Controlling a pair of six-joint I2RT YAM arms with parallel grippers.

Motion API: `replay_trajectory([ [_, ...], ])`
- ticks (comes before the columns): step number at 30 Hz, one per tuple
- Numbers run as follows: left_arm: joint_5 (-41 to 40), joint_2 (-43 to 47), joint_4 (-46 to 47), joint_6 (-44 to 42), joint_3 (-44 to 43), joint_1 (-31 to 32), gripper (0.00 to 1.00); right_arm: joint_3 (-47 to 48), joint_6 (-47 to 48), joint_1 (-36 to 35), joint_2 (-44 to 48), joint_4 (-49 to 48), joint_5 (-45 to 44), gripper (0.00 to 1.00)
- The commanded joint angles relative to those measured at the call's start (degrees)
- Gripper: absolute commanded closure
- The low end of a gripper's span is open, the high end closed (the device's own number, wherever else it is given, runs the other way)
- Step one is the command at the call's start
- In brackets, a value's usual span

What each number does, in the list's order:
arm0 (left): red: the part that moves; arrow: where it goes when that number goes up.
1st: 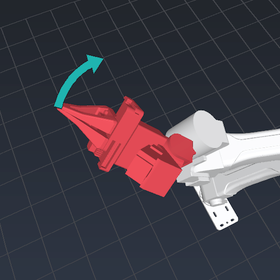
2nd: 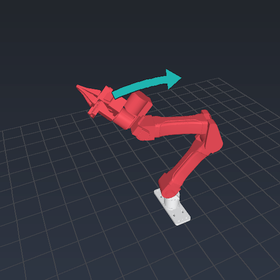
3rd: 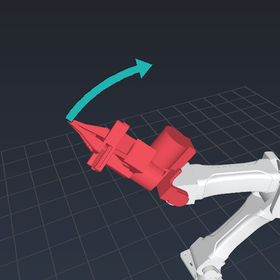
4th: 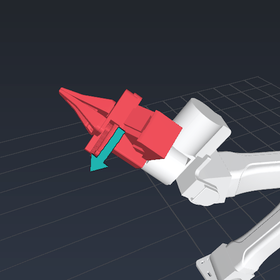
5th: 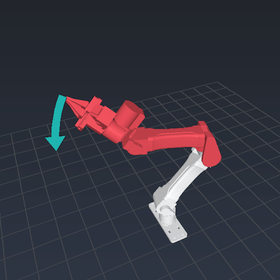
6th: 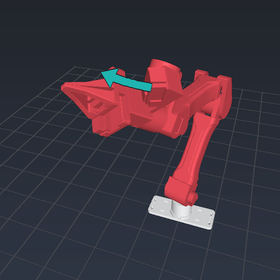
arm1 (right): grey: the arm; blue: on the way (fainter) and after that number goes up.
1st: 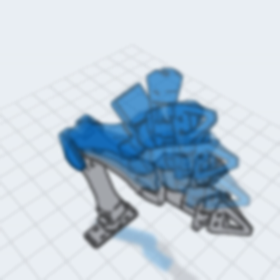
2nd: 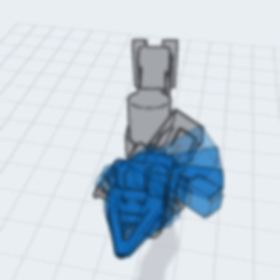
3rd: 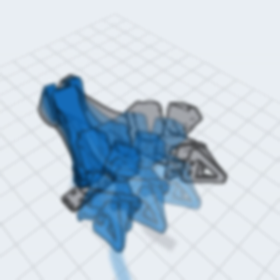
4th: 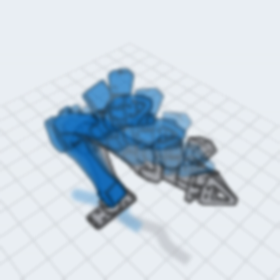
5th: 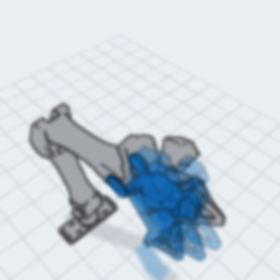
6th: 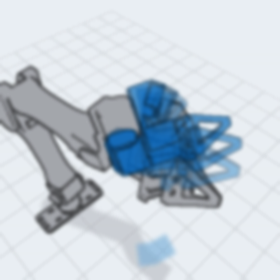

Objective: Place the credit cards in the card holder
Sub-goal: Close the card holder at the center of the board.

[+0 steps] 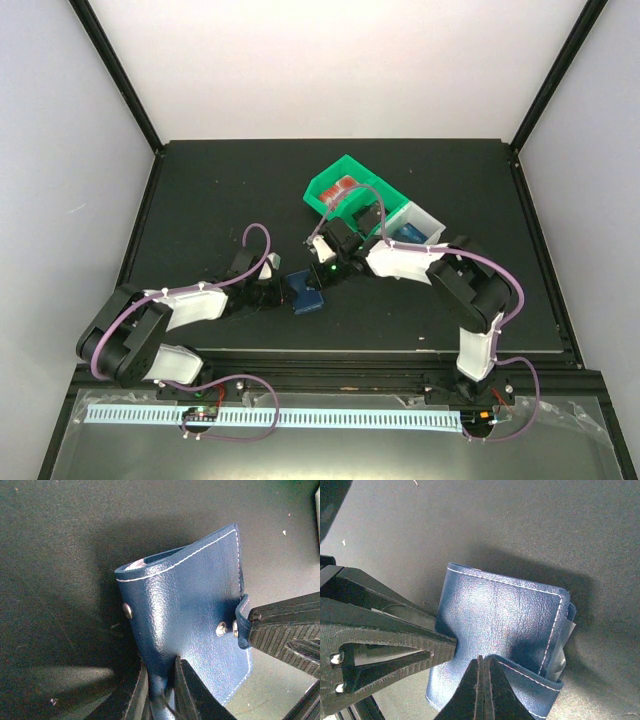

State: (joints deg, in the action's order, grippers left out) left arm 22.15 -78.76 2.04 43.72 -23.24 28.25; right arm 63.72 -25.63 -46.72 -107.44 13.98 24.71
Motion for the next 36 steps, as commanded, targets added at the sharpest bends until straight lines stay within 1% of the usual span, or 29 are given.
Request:
replay_trajectory([
  [1,-2.0,-1.8,-6.1,-0.7,1.5,0.3,0.86,1.4,0.0,0.3,-1.2,-0.1,-0.6,0.99],
  [9,-1.9,-2.3,-5.7,-0.6,1.5,0.4,0.86,1.5,0.4,0.2,-2.2,0.1,2.1,0.99],
  [14,-1.8,-2.5,-5.6,-0.6,1.6,0.4,0.86,0.8,-0.3,0.3,-1.7,-1.8,4.0,0.99],
  [25,-1.7,-2.5,-5.3,-0.6,1.9,0.4,0.86,1.4,-0.9,0.3,-4.0,-0.4,2.3,0.99],
  [36,-1.8,-2.4,-5.4,-0.5,2.0,0.3,0.86,-0.9,-2.4,0.3,-5.0,-2.3,2.8,0.99],
])
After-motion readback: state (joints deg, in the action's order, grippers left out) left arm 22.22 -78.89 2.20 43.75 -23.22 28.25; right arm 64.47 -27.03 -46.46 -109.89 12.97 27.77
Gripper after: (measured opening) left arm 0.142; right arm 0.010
